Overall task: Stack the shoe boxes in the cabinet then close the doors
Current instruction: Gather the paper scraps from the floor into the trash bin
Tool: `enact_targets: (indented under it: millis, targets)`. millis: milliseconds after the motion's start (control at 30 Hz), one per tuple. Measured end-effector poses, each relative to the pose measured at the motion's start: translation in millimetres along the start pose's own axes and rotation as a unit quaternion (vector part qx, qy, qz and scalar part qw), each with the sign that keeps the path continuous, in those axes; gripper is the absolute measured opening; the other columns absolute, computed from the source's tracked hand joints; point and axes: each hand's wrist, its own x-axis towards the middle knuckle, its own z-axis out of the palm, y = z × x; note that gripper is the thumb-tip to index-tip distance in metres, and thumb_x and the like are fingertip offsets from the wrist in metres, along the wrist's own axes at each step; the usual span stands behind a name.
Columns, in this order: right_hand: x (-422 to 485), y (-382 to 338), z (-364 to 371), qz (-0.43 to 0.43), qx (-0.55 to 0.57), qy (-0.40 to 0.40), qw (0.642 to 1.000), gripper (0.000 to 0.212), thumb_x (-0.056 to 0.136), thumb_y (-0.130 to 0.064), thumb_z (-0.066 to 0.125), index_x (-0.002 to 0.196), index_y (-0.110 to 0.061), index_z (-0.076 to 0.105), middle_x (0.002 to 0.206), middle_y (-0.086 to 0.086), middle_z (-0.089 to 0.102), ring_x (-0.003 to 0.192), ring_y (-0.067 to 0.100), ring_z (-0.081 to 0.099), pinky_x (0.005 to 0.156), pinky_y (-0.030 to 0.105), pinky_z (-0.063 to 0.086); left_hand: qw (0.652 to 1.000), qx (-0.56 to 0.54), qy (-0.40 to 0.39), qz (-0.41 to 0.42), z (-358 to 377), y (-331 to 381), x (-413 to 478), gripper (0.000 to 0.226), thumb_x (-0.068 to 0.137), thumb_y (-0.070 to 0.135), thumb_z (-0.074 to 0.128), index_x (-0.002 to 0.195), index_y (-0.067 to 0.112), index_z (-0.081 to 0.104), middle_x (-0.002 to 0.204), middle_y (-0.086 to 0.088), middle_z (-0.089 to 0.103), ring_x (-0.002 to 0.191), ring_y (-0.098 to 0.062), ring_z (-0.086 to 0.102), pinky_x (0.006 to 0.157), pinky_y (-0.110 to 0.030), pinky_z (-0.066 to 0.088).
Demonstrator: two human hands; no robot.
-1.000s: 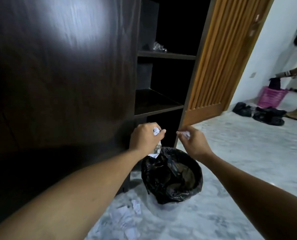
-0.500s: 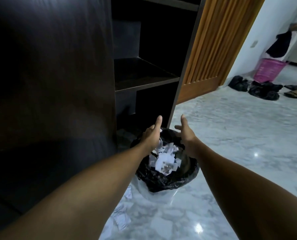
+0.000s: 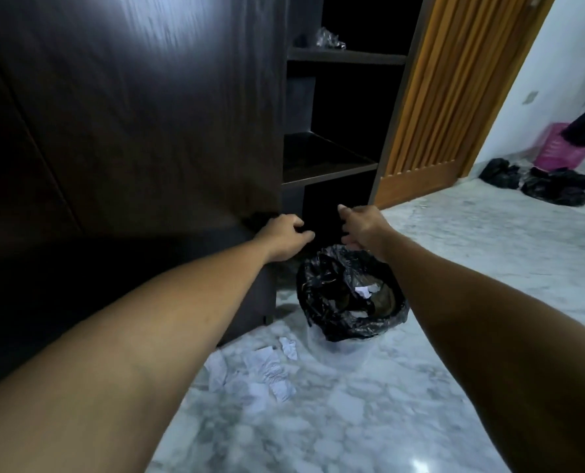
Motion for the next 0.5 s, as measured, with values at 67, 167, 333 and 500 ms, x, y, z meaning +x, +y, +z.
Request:
enact_targets:
  millis: [67,167,333,500]
  targets:
    - [-19.6,7.6,31.1,-0.002,-0.005,-0.015,1.000,0.029,0.102,-0.035,0.051,0.082,-0.015,0.057,0.088,0.013,0.061,0.068,0.022,0.059,0.073,0.042,0.058,0.999,-0.019,0.041,-0.008,0.5,-32.9,-28.3,0.047,0.093,0.044,0.062,0.129,0.014,0.061,0.123,-0.003,0.066,0.110,-0.023,0.063,0.092,-0.035,0.051]
    - [-49.1,69.4,97.5,-0.014,-0.062,-0.070,0.996,0.034,0.099,-0.036,0.054,0.070,-0.019,0.056,0.074,0.007,0.062,0.072,0.024,0.061,0.081,0.054,0.059,0.995,-0.036,0.064,-0.062,33.8,-107.9,-74.6,0.037,0.091,0.040,0.066,0.118,0.014,0.066,0.112,-0.006,0.072,0.105,-0.023,0.066,0.090,-0.034,0.052]
    - [-83.3,211.2,174.2,-0.031,-0.190,-0.198,0.961,0.050,0.095,-0.050,0.060,0.133,-0.018,0.057,0.132,0.006,0.059,0.124,0.020,0.055,0.099,0.024,0.042,0.983,0.095,-0.035,-0.151,102.4,-242.9,-121.2,0.109,0.065,0.091,0.044,0.148,0.021,0.040,0.151,-0.002,0.044,0.139,-0.021,0.041,0.112,-0.034,0.036]
    - [-50.3,304.1,179.4,-0.102,-0.260,-0.225,0.933,0.120,0.063,-0.091,0.058,0.158,-0.038,0.005,0.166,-0.015,-0.002,0.154,0.009,-0.008,0.124,0.032,0.014,0.979,0.168,-0.085,-0.079,152.8,-307.1,-112.9,0.138,0.050,0.102,0.047,0.157,0.033,-0.004,0.165,0.011,-0.010,0.151,-0.014,-0.017,0.124,-0.039,-0.003]
